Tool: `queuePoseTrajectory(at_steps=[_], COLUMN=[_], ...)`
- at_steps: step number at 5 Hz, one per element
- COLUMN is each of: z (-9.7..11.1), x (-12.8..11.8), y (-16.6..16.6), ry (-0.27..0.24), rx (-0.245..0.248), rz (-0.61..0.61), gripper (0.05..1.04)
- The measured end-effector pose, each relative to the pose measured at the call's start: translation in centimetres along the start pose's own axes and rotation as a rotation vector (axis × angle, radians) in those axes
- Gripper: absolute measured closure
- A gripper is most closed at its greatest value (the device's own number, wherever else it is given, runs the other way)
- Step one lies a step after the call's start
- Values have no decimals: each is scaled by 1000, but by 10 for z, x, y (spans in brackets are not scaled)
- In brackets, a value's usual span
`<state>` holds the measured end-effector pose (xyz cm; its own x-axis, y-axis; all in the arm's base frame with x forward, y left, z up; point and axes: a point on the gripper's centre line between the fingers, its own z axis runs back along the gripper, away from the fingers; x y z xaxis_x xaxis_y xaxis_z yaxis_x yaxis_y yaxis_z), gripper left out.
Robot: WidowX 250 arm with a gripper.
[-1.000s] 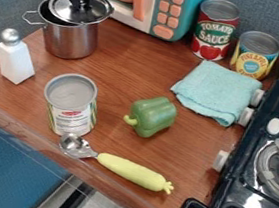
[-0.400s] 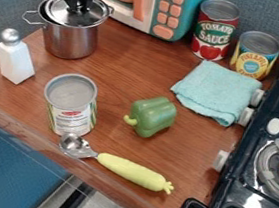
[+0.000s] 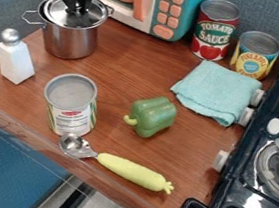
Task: Put the lid on the pot
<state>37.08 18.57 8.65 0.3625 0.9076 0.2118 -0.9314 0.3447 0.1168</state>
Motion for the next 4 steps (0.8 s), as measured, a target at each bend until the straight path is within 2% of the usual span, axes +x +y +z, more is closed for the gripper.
queuePoseTrajectory(at_steps=[4], z=[3], x=[13], y=[10], ry=[-3], rx=[8], rz=[33], gripper=[806])
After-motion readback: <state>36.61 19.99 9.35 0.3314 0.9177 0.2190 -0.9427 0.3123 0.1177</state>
